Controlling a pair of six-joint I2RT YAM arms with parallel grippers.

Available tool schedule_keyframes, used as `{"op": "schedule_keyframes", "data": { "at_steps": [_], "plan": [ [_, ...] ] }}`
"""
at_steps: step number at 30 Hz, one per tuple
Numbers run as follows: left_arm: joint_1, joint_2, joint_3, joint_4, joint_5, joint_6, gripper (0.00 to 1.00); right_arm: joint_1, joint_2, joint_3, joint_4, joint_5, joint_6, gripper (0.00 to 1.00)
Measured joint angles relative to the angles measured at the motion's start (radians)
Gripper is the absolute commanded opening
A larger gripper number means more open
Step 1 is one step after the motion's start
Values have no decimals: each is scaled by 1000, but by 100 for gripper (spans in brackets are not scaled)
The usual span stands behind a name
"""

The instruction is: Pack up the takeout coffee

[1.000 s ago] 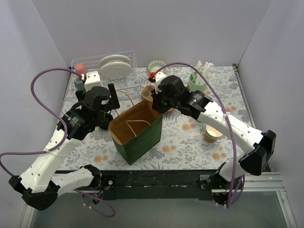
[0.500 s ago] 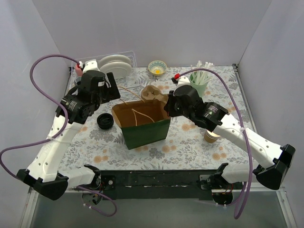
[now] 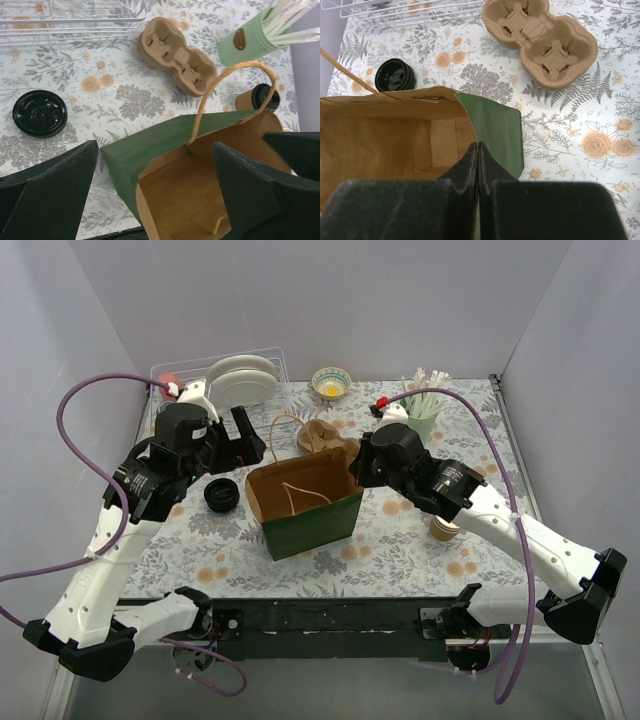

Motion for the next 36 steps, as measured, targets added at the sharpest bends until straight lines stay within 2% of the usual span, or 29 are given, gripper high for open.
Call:
{"op": "schedule_keyframes", "data": {
  "at_steps": [2, 9, 22, 31, 35, 36],
  "plan": [
    [0, 8, 19, 5, 23, 0, 96, 0, 0, -6, 3, 2, 0, 1],
    [0, -6, 42, 5, 48, -21, 76, 0, -2, -16, 3, 20, 11, 1],
    [0, -87, -157, -40, 57, -76, 61, 0, -11, -16, 3, 45, 31, 1],
    [0, -120, -216, -29, 76, -90, 40, 0, -26, -31, 7, 52, 49, 2],
    [0, -127, -264, -9, 89, -94, 25, 0, -26, -36, 8, 50, 50, 15],
    [0, -126, -274, 0, 91, -96, 22, 0, -27, -37, 9, 47, 50, 23]
  ]
}}
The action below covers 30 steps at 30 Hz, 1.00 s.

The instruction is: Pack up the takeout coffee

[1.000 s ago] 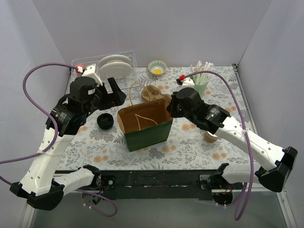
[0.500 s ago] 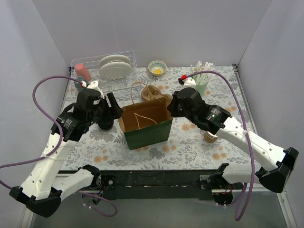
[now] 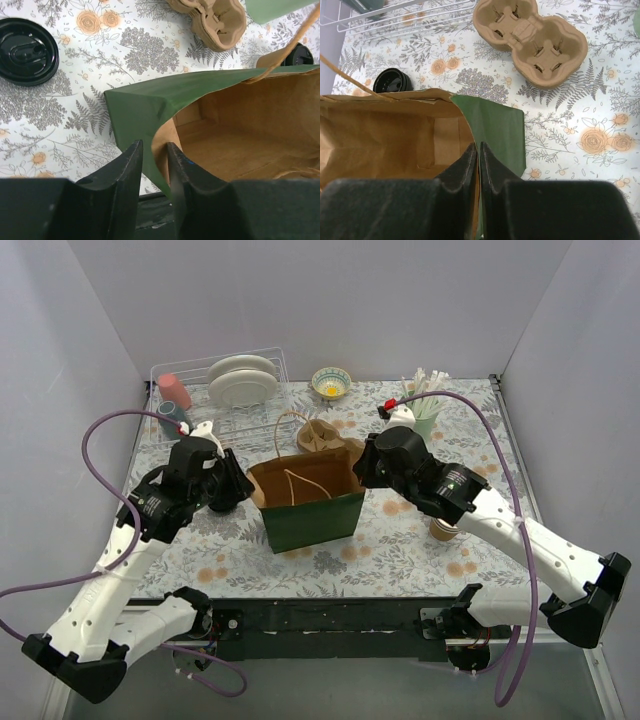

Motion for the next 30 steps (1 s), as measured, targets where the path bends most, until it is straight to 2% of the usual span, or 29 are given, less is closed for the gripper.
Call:
{"op": "schedule_keyframes", "data": {
  "at_steps": [1, 4, 6, 9, 13, 18, 23, 30],
  "plan": [
    [0, 2, -8, 9, 0, -2, 12, 0, -2, -1, 3, -5, -3, 27],
    [0, 9, -14, 22, -3, 3, 0, 0, -20, -9, 16, -24, -32, 42],
    [0, 14, -13, 27, -5, 16, 0, 0, -41, -11, 18, -43, -70, 52],
    [0, 30, 3, 18, -12, 41, 0, -1, -80, -10, 24, -60, -138, 59],
    [0, 47, 34, -4, -12, 95, 0, -29, -124, 11, 34, -68, -246, 62],
    [0, 49, 60, -31, -11, 169, 0, -185, -93, 70, 81, -140, -368, 65],
    [0, 56, 70, -42, -10, 237, 0, -296, 24, 82, 144, -260, -477, 68],
    [0, 78, 71, -29, 16, 318, 0, -335, 245, 74, 222, -395, -623, 71]
  ]
}}
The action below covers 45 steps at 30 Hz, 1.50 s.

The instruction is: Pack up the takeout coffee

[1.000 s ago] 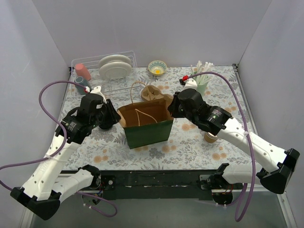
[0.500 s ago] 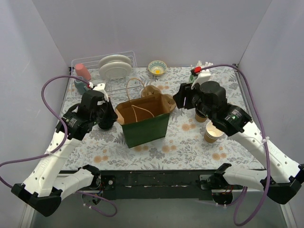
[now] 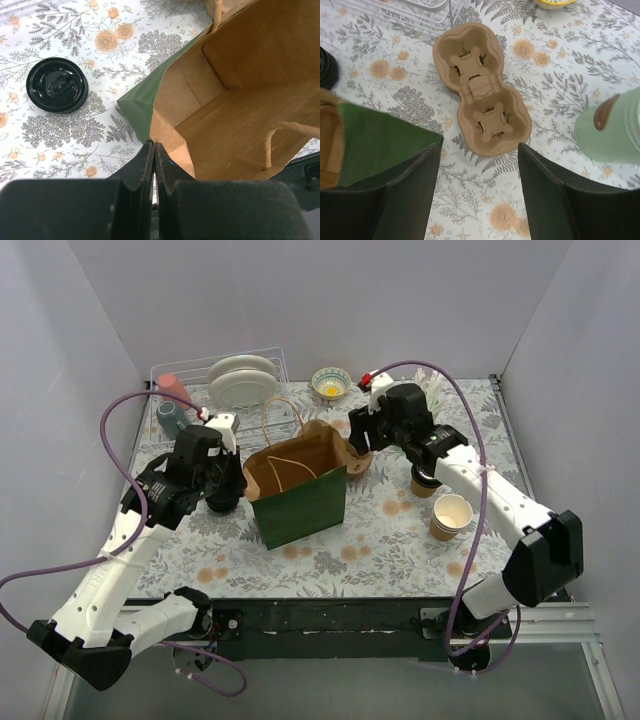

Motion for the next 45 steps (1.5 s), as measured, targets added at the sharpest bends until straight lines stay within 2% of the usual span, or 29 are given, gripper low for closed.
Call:
{"op": "schedule_keyframes", "data": {
  "at_steps": [5, 12, 18, 25, 29, 40, 43, 45],
  "plan": [
    [5, 16, 0, 9, 42, 43, 0, -2, 145, 11, 58, -63, -74, 69],
    [5, 16, 0, 10, 105, 92, 0, -2, 383, 141, 88, -121, -129, 64],
    [5, 11, -5, 17, 132, 113, 0, -2, 514, 198, 103, -137, -144, 63],
    [5, 4, -14, 27, 143, 122, 0, -2, 557, 200, 114, -140, -169, 61],
    [5, 6, -14, 27, 150, 123, 0, -2, 560, 209, 119, -140, -185, 56],
    [5, 14, -14, 30, 160, 127, 0, -2, 592, 232, 134, -140, -207, 54],
    [5, 14, -14, 30, 161, 127, 0, -2, 607, 232, 137, -135, -218, 51],
    [5, 15, -14, 30, 161, 127, 0, -2, 608, 236, 138, -134, -221, 45]
  ]
}}
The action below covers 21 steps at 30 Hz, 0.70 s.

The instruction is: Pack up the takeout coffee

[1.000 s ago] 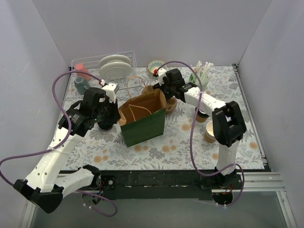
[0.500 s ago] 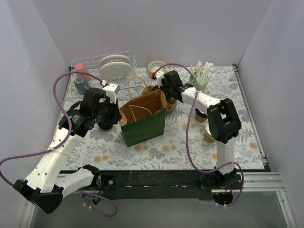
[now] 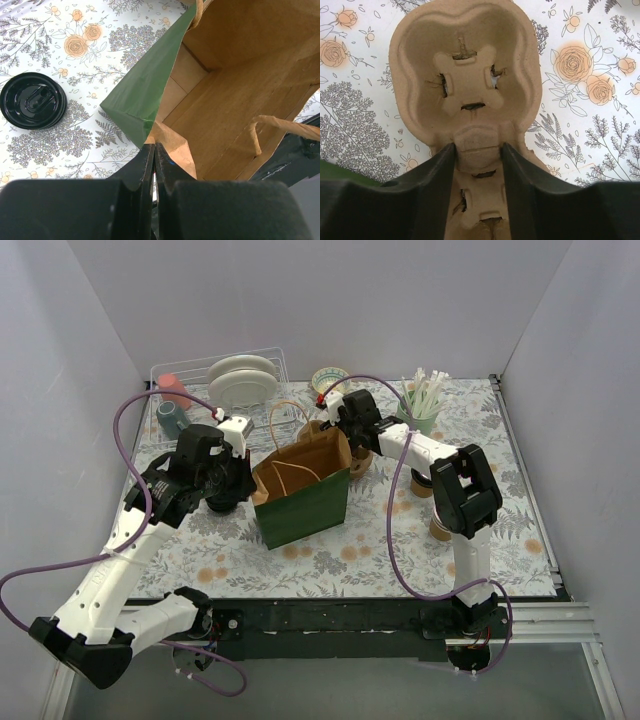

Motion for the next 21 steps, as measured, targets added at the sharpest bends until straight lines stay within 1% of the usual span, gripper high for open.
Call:
{"op": "schedule_keyframes", "data": {
  "at_steps": [1, 2, 3, 8, 9, 11, 12, 18, 19, 21],
  "plan": [
    [0, 0, 0, 0, 0, 0, 0, 0, 0, 0, 0, 0, -3, 43],
    [0, 1, 0, 0, 1, 0, 0, 0, 0, 0, 0, 1, -6, 38],
    [0, 2, 1, 0, 2, 0, 0, 0, 0, 0, 1, 1, -8, 37],
    [0, 8, 5, -1, 2, -4, 12, 0, 0, 0, 1, 3, -22, 31],
    [0, 9, 7, -1, 2, -6, 17, 0, 0, 0, 1, 3, -23, 30],
    [0, 12, 11, -1, -3, -10, 23, 0, 0, 0, 1, 4, -23, 30],
    [0, 13, 13, -1, -6, -13, 29, 0, 0, 0, 1, 5, -23, 30],
    [0, 14, 38, 0, -44, -35, 39, 0, -6, 0, -10, 14, -16, 30],
    [0, 14, 48, 0, -50, -39, 42, 0, -9, 0, -18, 17, -12, 29],
    [0, 15, 64, 0, -68, -45, 46, -1, -15, 0, -35, 21, -2, 30]
  ]
}}
